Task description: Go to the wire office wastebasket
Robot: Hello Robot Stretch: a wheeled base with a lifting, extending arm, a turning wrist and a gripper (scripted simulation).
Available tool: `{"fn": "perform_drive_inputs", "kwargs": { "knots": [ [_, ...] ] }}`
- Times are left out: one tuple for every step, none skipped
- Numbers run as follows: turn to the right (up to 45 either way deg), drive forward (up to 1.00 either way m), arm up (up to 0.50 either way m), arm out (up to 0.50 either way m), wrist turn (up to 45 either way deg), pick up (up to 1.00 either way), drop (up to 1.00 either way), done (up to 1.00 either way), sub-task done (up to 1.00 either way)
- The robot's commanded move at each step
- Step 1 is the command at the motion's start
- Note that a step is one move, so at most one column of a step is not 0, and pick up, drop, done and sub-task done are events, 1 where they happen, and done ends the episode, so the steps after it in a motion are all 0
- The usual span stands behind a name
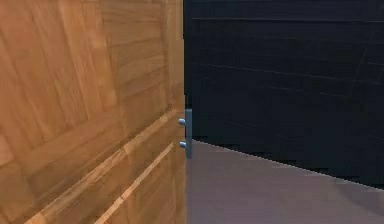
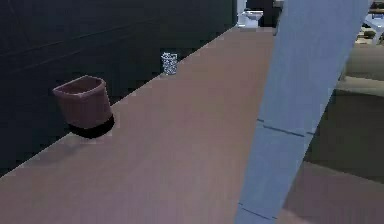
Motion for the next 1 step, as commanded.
{"fn": "perform_drive_inputs", "kwargs": {
  "knots": [
    [45.0,0.00,0.00,0.00,0.0,0.00,0.00,0.00,0.00]
  ]
}}
